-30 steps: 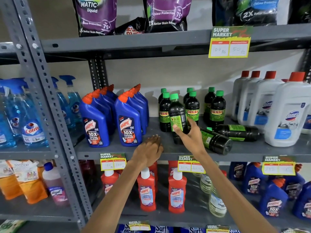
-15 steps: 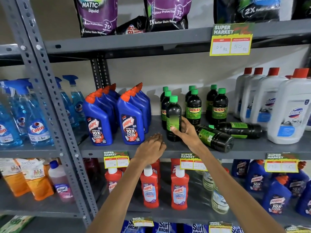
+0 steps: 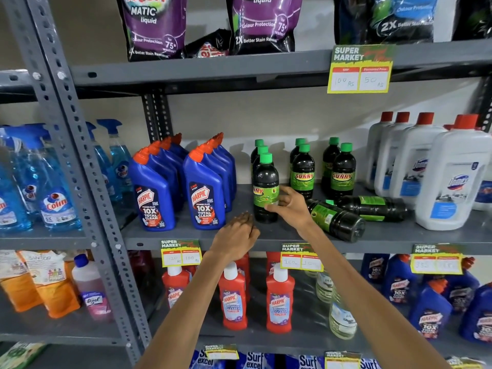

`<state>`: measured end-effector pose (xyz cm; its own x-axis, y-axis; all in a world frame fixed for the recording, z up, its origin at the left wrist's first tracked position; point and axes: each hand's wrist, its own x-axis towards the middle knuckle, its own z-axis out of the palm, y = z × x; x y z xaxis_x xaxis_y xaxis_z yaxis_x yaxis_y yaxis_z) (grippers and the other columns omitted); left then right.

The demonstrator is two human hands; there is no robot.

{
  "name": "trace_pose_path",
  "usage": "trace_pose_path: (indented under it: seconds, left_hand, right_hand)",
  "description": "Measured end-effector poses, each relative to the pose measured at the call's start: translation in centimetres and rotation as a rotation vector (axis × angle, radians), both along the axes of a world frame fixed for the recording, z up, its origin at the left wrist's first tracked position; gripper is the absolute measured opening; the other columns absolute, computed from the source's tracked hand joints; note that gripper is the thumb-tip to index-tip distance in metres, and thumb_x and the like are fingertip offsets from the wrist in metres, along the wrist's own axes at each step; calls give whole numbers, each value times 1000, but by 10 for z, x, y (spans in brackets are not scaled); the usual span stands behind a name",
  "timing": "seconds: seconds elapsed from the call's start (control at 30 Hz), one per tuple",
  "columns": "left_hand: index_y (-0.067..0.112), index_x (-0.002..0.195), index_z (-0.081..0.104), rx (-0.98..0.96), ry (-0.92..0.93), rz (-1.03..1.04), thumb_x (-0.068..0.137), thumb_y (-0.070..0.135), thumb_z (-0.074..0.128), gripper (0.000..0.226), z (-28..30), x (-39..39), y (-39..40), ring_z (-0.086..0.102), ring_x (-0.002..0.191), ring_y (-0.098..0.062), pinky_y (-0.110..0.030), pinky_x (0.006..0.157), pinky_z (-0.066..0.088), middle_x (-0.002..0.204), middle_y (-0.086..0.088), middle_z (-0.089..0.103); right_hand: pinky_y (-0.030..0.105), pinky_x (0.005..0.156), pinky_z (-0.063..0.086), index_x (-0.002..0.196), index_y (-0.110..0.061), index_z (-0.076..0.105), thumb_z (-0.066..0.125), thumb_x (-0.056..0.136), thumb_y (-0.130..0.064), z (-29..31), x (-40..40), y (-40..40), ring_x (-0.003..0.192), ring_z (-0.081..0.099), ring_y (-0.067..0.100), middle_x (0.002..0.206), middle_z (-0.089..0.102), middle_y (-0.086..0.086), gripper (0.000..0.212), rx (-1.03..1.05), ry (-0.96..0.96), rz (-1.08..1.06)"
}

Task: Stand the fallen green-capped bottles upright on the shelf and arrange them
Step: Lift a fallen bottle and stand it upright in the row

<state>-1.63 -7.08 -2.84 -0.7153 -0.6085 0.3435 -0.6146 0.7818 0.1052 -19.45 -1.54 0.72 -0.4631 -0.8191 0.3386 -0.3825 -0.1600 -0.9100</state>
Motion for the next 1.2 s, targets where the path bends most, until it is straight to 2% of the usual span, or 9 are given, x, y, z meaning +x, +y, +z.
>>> trace_pose_path:
  seconds: [0.07, 0.13, 0.27, 0.43, 0.6, 0.73, 0.87, 1.0, 1.2]
  left_hand:
    - [4, 148, 35, 1, 3, 1, 101, 36, 28, 56, 0, -1, 0, 35, 143, -24, -35, 114, 30, 156, -14, 34]
    - [3, 147, 36, 7, 10, 4, 101, 36, 29, 56, 0, 0, 1, 36, 142, -25, -35, 113, 32, 155, -15, 35]
    - [3, 139, 44, 29, 23, 19, 100, 36, 31, 52, 1, 0, 2, 49, 131, -28, -39, 104, 43, 146, -16, 47]
    - [2, 132, 48, 50, 29, 25, 98, 35, 33, 49, 1, -1, 2, 51, 127, -30, -40, 102, 43, 142, -18, 50]
    - [3, 136, 46, 57, 26, 27, 98, 36, 32, 52, 2, -1, 2, 48, 131, -28, -39, 105, 41, 145, -16, 48]
    - [2, 142, 39, 64, 14, 31, 99, 36, 32, 55, 2, 0, 2, 44, 136, -28, -39, 108, 39, 149, -17, 43]
    - [1, 131, 48, 84, 22, 47, 99, 34, 33, 49, 3, -1, 5, 50, 128, -30, -40, 103, 42, 140, -18, 51]
    - [1, 138, 43, 104, 12, 46, 99, 36, 31, 53, 4, -1, 6, 44, 135, -30, -41, 109, 38, 147, -17, 45]
    - [3, 141, 41, 102, 5, 58, 99, 36, 31, 54, 4, -2, 7, 42, 137, -29, -41, 110, 37, 150, -16, 42]
  right_hand:
    - [26, 90, 52, 139, -2, 45, 73, 81, 2, 0, -2, -2, 104, 67, 18, 111, 72, 11, 64, 22, -105, 73]
    - [28, 96, 50, 140, -4, 43, 74, 82, -4, 1, 1, -5, 114, 63, 20, 120, 68, 11, 66, 37, -127, 85]
    - [17, 83, 45, 129, -7, 43, 91, 65, -31, 4, 15, -7, 98, 58, 8, 105, 60, -8, 84, 79, 67, -37]
    - [17, 75, 42, 126, -8, 47, 92, 64, -26, -2, 14, -11, 99, 59, 14, 100, 58, -7, 79, 82, 37, -108]
    - [26, 95, 43, 136, -6, 40, 82, 73, -11, -8, 10, -12, 119, 56, 20, 121, 59, 6, 75, 90, -49, -30]
    - [25, 94, 43, 136, -6, 37, 91, 63, -25, -4, 18, -11, 110, 56, 14, 115, 56, -3, 93, 122, 5, -48]
    - [29, 88, 51, 125, -7, 53, 88, 63, -22, -5, 19, -12, 101, 63, 18, 108, 66, 2, 73, 133, 23, -128]
    - [27, 79, 53, 107, -11, 69, 82, 65, -16, -3, 17, -7, 96, 68, 22, 97, 74, 5, 44, 146, 7, -97]
    - [33, 89, 54, 109, -11, 70, 81, 69, -14, 2, 20, 1, 101, 68, 23, 102, 74, 7, 42, 177, 19, -69]
